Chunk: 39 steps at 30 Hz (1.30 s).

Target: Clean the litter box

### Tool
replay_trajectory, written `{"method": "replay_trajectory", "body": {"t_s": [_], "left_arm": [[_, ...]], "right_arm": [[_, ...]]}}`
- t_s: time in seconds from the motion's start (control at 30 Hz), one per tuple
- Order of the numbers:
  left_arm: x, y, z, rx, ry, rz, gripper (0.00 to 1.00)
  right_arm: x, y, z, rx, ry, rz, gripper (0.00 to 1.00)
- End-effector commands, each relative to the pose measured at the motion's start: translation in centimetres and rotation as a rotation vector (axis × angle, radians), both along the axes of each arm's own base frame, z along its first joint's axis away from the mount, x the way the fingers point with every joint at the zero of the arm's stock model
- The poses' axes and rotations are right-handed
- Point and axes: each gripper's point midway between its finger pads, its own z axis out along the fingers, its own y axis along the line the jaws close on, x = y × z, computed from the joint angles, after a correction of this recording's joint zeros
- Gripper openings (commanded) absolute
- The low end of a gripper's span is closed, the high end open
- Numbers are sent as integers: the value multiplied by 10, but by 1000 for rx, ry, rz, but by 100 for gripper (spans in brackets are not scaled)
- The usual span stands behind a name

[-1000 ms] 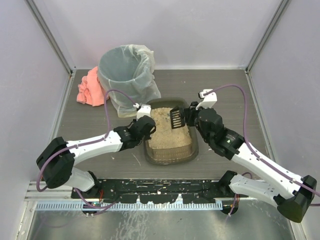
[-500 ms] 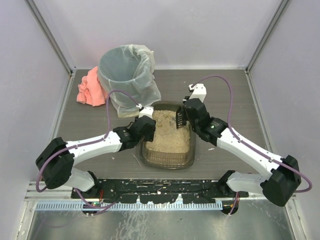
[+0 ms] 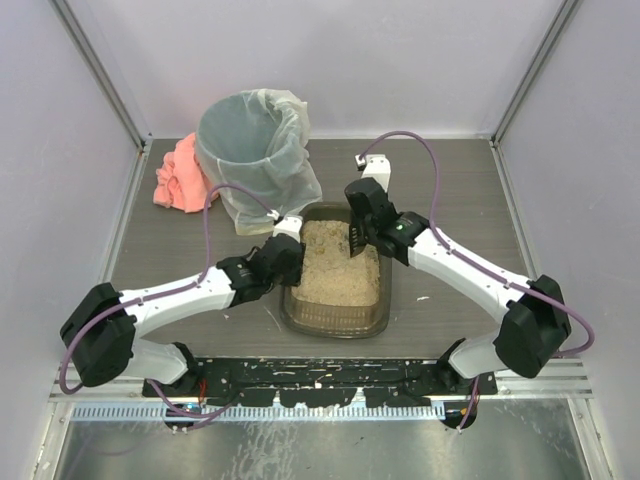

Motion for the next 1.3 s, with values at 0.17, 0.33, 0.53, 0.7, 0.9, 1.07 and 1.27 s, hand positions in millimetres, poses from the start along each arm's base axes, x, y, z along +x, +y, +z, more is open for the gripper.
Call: {"method": "replay_trajectory", "body": {"t_s": [0.17, 0.33, 0.53, 0.7, 0.9, 1.07, 1.27], "left_arm": [[-6, -12, 9, -75, -11, -61, 38], [-6, -13, 10, -76, -11, -69, 36], [-5, -20, 9, -84, 0, -85, 34], [-7, -24, 8, -89, 12, -100, 32], [-8, -24, 7, -84, 18, -109, 32], [-8, -26, 5, -83, 24, -117, 31], [-8, -28, 4, -84, 30, -124, 30]], "right_arm": [[-23, 4, 49, 155, 18, 48, 1], [-43, 15, 44, 223, 96, 121, 1], [-59, 27, 2, 234, 229, 166, 1], [-64, 42, -26, 317, 272, 187, 1], [-60, 49, -33, 430, 242, 150, 1], [-54, 48, -46, 486, 216, 95, 1], [-53, 60, -58, 576, 193, 121, 1]]}}
